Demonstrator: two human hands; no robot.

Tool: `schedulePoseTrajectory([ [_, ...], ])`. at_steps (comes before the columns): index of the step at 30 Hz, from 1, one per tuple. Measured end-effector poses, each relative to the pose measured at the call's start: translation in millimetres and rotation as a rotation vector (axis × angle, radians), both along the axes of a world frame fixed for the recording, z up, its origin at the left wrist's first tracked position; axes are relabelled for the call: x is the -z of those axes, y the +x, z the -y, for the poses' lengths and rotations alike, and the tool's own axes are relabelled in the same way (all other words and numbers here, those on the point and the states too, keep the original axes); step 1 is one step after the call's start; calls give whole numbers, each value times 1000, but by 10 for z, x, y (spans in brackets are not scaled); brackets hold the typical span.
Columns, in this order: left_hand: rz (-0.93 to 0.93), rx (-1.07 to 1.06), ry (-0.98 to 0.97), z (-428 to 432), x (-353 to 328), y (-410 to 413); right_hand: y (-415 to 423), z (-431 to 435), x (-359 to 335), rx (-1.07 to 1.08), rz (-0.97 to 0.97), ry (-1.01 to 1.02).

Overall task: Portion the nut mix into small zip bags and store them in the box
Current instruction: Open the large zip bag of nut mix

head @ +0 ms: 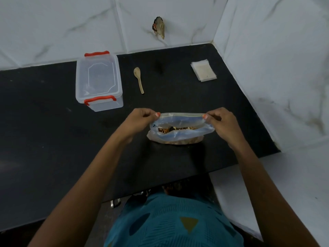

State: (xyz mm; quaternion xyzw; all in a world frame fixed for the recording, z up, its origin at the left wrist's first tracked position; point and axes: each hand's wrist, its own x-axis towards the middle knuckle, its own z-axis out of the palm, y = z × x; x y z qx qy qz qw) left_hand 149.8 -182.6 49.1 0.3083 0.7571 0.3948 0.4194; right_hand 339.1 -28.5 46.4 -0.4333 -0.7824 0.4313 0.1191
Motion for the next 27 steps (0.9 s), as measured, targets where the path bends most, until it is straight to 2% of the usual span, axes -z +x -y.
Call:
schedulePoseTrajectory([
  [3, 152, -27, 11, -21, -31, -48, 7, -33, -60, -17, -23, -203],
  [7, 537, -230, -4, -73, 37, -44, 20, -100, -17, 95, -223, -827],
  [9, 679, -317, -7, -104, 62, -22, 12, -123, 60, 177, -270, -1037],
  [13, 931, -440, -32, -123, 75, -1, -18, -114, 154, 287, -257, -1161],
  [16, 997, -446, -48, -113, 92, 2, -20, -93, 160, 322, -293, -1173],
  [18, 921, -400, -54, -108, 99, 17, -18, -84, 128, 334, -354, -1144],
  [20, 651, -269, -103, -100, 89, 50, -11, -78, 99, 276, -379, -1052],
  [23, 160, -82, -149, -52, 107, 91, 5, -34, 56, 114, -152, -689],
  [27, -275, -67, -150, -9, 179, 141, -2, 34, 31, 64, 28, -208],
])
